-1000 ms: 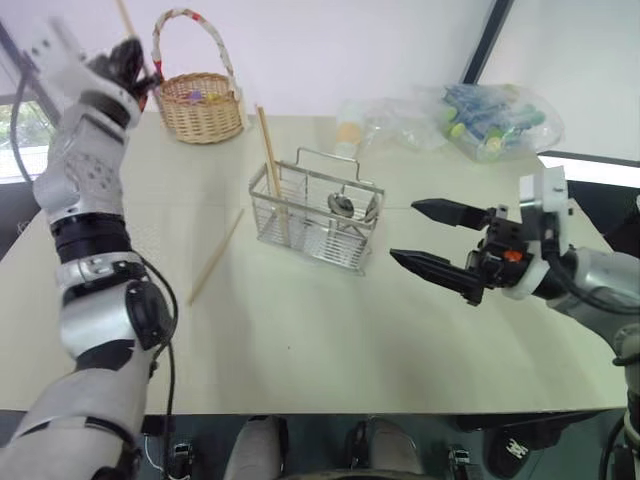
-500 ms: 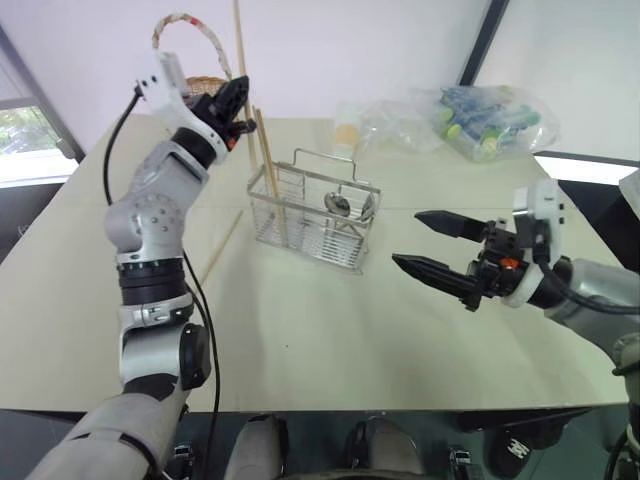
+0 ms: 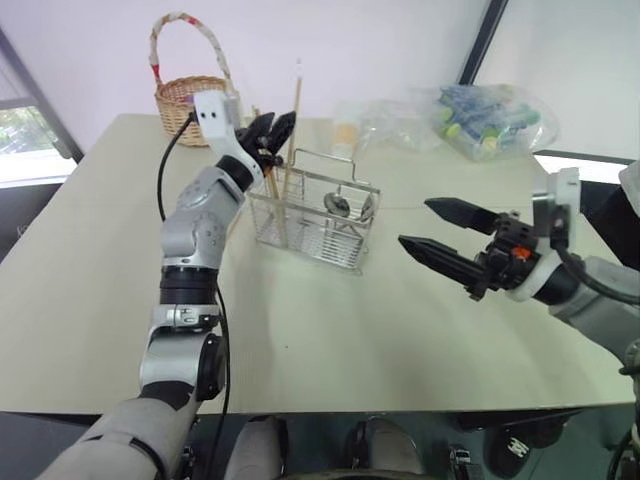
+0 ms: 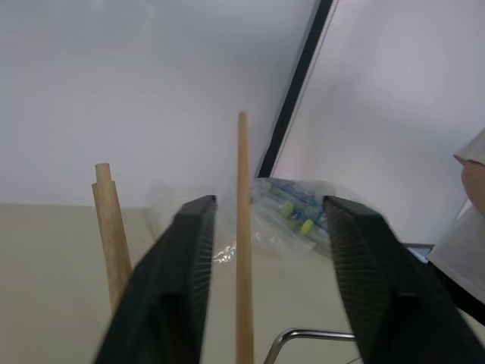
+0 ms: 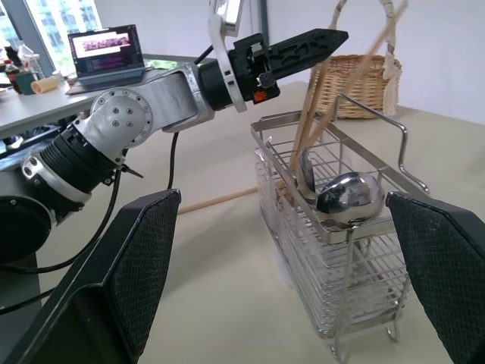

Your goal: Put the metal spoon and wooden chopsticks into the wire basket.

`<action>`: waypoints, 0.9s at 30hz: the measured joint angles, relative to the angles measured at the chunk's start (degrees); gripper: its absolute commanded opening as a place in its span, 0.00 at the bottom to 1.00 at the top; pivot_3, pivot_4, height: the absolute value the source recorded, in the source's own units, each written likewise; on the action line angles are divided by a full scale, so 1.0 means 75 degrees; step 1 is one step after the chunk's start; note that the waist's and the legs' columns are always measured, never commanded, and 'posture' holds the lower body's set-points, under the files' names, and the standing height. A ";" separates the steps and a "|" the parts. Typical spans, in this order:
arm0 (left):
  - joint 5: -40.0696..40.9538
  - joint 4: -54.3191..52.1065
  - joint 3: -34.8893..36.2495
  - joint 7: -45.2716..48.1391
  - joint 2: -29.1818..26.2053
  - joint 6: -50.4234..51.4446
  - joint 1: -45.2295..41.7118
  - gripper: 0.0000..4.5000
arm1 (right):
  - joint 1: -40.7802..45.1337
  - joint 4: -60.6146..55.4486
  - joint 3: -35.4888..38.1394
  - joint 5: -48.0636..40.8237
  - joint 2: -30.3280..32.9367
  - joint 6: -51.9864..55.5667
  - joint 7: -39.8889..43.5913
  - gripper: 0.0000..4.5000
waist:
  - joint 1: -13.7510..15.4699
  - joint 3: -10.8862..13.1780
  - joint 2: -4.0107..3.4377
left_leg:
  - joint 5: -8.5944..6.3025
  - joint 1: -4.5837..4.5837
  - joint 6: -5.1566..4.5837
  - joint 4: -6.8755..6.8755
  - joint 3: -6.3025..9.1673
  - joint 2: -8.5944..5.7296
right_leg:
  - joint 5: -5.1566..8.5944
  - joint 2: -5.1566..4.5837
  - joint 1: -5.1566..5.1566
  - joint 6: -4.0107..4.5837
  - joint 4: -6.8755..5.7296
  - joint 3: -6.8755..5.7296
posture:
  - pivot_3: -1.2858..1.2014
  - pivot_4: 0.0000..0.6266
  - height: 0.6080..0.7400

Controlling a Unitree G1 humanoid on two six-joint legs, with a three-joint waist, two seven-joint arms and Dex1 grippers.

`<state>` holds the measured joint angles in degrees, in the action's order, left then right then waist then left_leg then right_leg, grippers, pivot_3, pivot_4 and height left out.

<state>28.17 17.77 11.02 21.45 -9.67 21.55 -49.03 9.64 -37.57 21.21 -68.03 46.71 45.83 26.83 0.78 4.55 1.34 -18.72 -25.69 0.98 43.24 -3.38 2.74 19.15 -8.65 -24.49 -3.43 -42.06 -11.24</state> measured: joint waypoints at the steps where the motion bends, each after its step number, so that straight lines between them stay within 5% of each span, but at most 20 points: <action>1: 0.0010 -0.0018 0.0014 -0.0012 0.0007 0.0005 0.0029 0.99 | 0.0000 0.0008 -0.0003 -0.0006 0.0001 0.0000 -0.0003 1.00 | 0.0001 0.0001 0.0000 | 0.0000 0.0000 0.0000 -0.0001 0.0002 0.0000 | 0.0000 0.0001 0.0000 0.0000 0.0000 0.0000 | 0.52 0.24 0.11; 7: 0.0171 -0.0599 0.0157 -0.0092 -0.0318 0.0490 0.0076 0.99 | 0.0145 0.0140 -0.0092 0.0044 0.0001 -0.0001 0.0020 1.00 | -0.0017 0.0007 -0.0004 | -0.0001 -0.0001 -0.0001 -0.0001 0.0000 0.0000 | 0.0000 0.0001 -0.0002 0.0000 0.0000 0.0001 | 0.52 0.24 0.11; 14: 0.0264 -0.1468 0.0062 0.0176 -0.2726 0.2860 -0.0580 0.99 | 0.0419 0.0401 -0.0289 0.0372 -0.0005 -0.0027 0.0155 1.00 | 0.0002 0.0021 -0.0022 | -0.0001 0.0015 -0.0001 -0.0019 0.0001 0.0001 | 0.0003 0.0006 0.0003 -0.0002 0.0001 0.0000 | 0.52 0.24 0.11; 18: -0.0234 -0.0847 -0.0547 0.0548 -0.4060 0.4254 -0.0808 0.99 | 0.0311 0.0392 -0.0556 0.0838 0.0008 -0.0166 0.0551 1.00 | 0.0003 0.0025 -0.0026 | -0.0008 0.0022 -0.0014 -0.0018 -0.0001 -0.0003 | 0.0004 0.0005 -0.0001 -0.0005 0.0004 0.0001 | 0.52 0.24 0.11; 27: -0.1085 0.0306 -0.2381 0.1653 -0.4262 0.5263 -0.0448 0.99 | 0.0050 0.0344 -0.0664 0.1405 0.0161 -0.0344 0.1246 1.00 | 0.0019 0.0040 -0.0003 | -0.0009 -0.0005 -0.0012 -0.0013 0.0004 -0.0001 | 0.0005 -0.0002 -0.0016 -0.0004 0.0000 0.0002 | 0.52 0.24 0.11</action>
<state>20.03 20.06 -6.84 33.85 -41.63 61.03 -52.39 10.01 -34.99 16.23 -57.49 47.91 43.25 36.17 0.93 4.85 1.32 -18.79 -25.73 0.90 43.15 -3.35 2.72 19.18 -8.67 -24.61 -3.46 -42.05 -11.23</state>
